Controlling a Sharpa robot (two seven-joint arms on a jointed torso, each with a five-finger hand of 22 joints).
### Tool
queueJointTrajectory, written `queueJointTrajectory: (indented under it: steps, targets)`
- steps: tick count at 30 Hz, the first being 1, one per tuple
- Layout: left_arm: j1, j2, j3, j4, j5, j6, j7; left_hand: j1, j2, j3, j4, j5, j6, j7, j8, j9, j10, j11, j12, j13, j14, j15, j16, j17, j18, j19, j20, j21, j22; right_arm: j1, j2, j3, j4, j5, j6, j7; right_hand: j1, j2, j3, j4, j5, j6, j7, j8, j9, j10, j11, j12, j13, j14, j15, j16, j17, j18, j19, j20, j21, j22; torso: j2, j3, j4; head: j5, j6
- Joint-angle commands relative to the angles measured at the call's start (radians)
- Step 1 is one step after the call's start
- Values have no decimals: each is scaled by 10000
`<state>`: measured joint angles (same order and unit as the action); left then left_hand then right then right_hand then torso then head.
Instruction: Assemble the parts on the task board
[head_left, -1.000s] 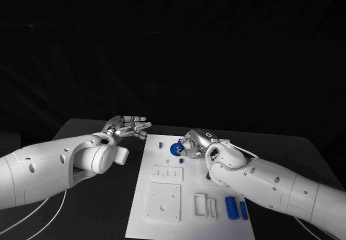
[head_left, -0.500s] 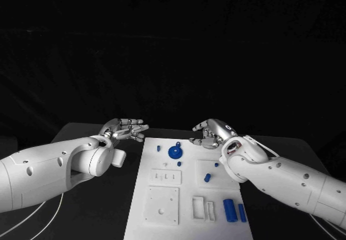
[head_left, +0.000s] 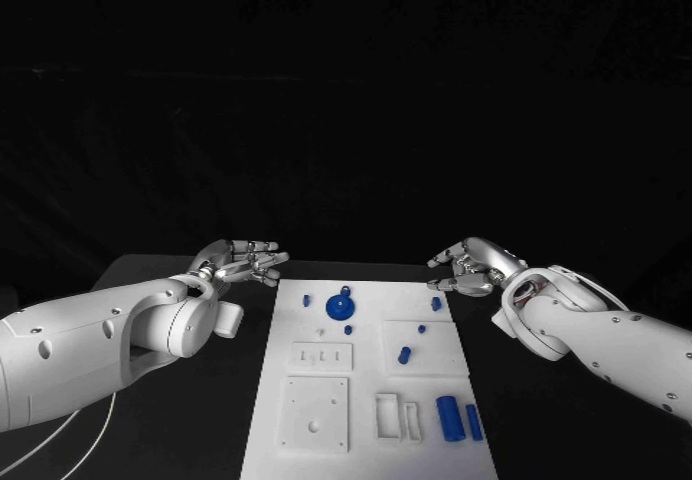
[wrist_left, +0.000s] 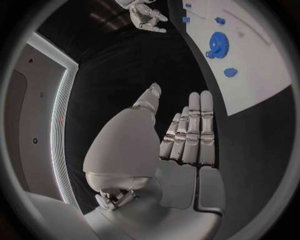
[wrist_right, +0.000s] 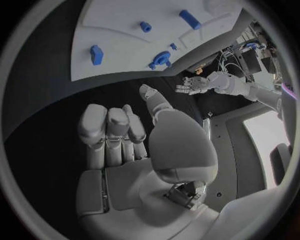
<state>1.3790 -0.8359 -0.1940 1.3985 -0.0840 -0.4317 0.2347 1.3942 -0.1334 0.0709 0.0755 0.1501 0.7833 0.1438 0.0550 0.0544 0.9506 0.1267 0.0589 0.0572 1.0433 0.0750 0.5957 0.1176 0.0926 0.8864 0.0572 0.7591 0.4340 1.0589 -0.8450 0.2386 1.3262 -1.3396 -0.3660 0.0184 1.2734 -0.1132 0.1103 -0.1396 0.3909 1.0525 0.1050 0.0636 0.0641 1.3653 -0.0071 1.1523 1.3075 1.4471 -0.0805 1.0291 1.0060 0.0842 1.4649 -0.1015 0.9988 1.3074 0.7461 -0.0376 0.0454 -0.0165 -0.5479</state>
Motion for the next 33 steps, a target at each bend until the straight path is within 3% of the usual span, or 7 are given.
queueJointTrajectory:
  steps: [1,4,9,14,19,22,33]
  targets:
    - [-26,5,1,-1,-38,230,144,0,65,5,-34,-42,31,-4,27,11,47,-23,5,9,61,-12,28,7,63,27,-3,31,5,-40,-77,8,-269,536,900,986,106,42,-66,-73,-48,-87,22,-14,3,6,50,-80,128,-21,75,45,20,49,637,87,20,1239,8,59,-23,9,-38]
    - [-41,8,1,-8,-38,250,136,0,65,5,-34,-42,31,-4,27,11,47,-23,5,9,61,-12,28,7,63,27,-3,31,5,-104,-97,11,-549,517,1072,1071,145,34,-91,-122,-51,-112,27,-12,3,3,58,-83,125,-22,80,40,25,48,635,91,18,1240,14,84,-26,11,-48]
    - [-68,8,1,-22,-38,274,129,0,65,5,-34,-42,31,-4,27,11,47,-23,5,9,61,-12,28,7,63,27,-3,31,5,-267,-27,13,-1014,403,1191,1180,327,11,266,-527,611,-335,-55,-13,1,-27,-64,-140,93,-33,-5,-9,26,18,620,37,8,1243,31,74,-4,-23,-77]
    - [-97,17,0,-45,-38,290,127,9,52,6,-22,-47,7,-12,27,10,25,-27,6,9,52,-12,27,6,62,26,-4,27,2,-358,99,12,-1428,370,1315,1233,201,41,469,-799,658,-340,-70,-14,0,-10,-86,-140,106,-17,-23,-32,55,-39,624,-8,17,1247,36,81,23,-101,-97]
    - [-113,15,0,-59,-41,291,122,7,42,5,-6,-45,-15,-10,25,9,16,-25,6,9,50,-10,27,6,61,25,-2,24,-1,-461,221,11,-1709,366,1355,1241,180,45,476,-869,779,-447,-83,-14,-1,-13,-122,-155,106,-15,-52,-33,76,-53,620,-34,26,1250,59,128,18,-195,-112]
    - [-119,14,0,-67,-47,288,115,6,36,5,3,-44,-26,-8,24,8,11,-24,6,9,50,-9,28,6,60,24,-2,22,-3,-505,302,10,-1823,396,1312,1226,136,114,422,-826,174,-447,-94,-13,0,-2,-129,-150,112,-14,-58,-37,84,-46,615,-46,-4,1241,58,129,12,-153,-140]
    - [-132,42,0,-87,-72,304,104,20,19,15,31,-42,-57,-11,23,7,-18,-25,5,9,47,-9,25,5,61,26,-1,18,-7,-657,607,8,-2077,458,1237,1175,36,187,320,-731,183,-416,-85,-13,0,8,-109,-117,153,-4,-43,-18,142,-19,627,-28,13,1248,32,105,19,-31,-308]
